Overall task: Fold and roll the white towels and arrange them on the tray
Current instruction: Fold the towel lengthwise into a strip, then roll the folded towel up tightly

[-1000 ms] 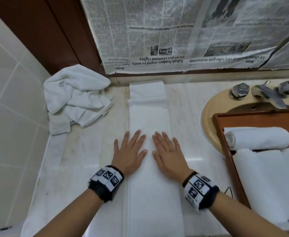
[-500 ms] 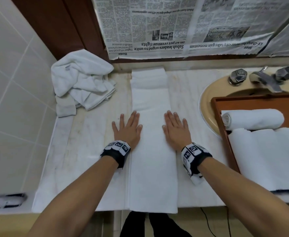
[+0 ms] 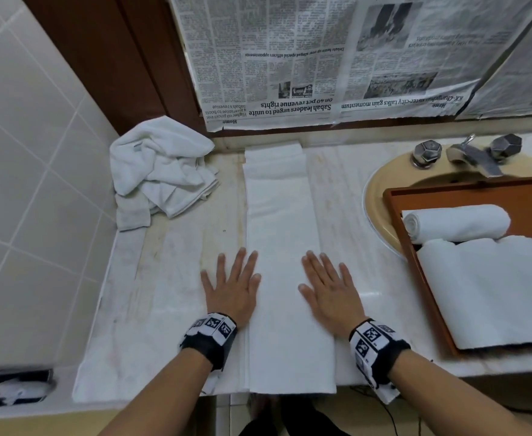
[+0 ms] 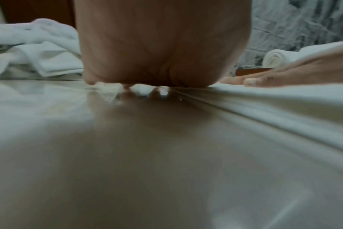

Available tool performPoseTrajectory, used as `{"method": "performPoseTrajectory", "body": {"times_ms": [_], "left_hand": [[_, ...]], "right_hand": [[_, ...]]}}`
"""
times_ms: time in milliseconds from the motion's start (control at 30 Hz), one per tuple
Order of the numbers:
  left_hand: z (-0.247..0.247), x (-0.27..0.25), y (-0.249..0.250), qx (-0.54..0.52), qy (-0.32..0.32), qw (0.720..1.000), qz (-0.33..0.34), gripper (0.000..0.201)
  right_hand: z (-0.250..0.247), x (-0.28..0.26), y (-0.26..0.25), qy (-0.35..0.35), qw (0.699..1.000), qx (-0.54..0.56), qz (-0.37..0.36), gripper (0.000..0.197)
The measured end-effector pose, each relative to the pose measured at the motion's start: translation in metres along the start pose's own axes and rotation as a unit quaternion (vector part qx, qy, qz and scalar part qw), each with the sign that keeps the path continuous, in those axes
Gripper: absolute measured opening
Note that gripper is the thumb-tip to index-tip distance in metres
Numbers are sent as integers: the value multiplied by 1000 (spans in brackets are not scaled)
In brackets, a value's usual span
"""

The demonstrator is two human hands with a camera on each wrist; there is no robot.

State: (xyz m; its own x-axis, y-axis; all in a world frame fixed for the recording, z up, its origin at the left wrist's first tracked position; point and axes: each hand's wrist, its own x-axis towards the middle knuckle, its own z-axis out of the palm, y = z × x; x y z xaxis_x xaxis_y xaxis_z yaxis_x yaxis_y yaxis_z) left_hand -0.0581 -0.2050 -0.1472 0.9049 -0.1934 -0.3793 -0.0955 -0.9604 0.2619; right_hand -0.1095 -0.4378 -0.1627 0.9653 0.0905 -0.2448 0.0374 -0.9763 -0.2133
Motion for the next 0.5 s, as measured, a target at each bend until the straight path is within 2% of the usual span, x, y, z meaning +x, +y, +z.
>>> {"method": "performPoseTrajectory", "body": {"times_ms": [100, 200, 267, 400, 500], "left_hand": [[-4, 0, -8, -18, 1, 999, -28, 53], [-6, -13, -11, -61, 7, 997, -54, 56], [-2, -31, -9, -72, 8, 997, -28, 57], [17, -55, 3, -11, -7, 998, 64, 53], [20, -49, 1, 12, -10, 998, 60, 53]], "right_hand": [[-6, -2, 4, 8, 998, 43, 41, 69], [-8, -17, -9, 44, 990, 108, 80, 69], [-3, -31, -25, 48, 994, 85, 55, 67], [19, -39, -60, 40, 998, 40, -3, 59], [24, -33, -68, 24, 1000, 16, 1, 59]]}}
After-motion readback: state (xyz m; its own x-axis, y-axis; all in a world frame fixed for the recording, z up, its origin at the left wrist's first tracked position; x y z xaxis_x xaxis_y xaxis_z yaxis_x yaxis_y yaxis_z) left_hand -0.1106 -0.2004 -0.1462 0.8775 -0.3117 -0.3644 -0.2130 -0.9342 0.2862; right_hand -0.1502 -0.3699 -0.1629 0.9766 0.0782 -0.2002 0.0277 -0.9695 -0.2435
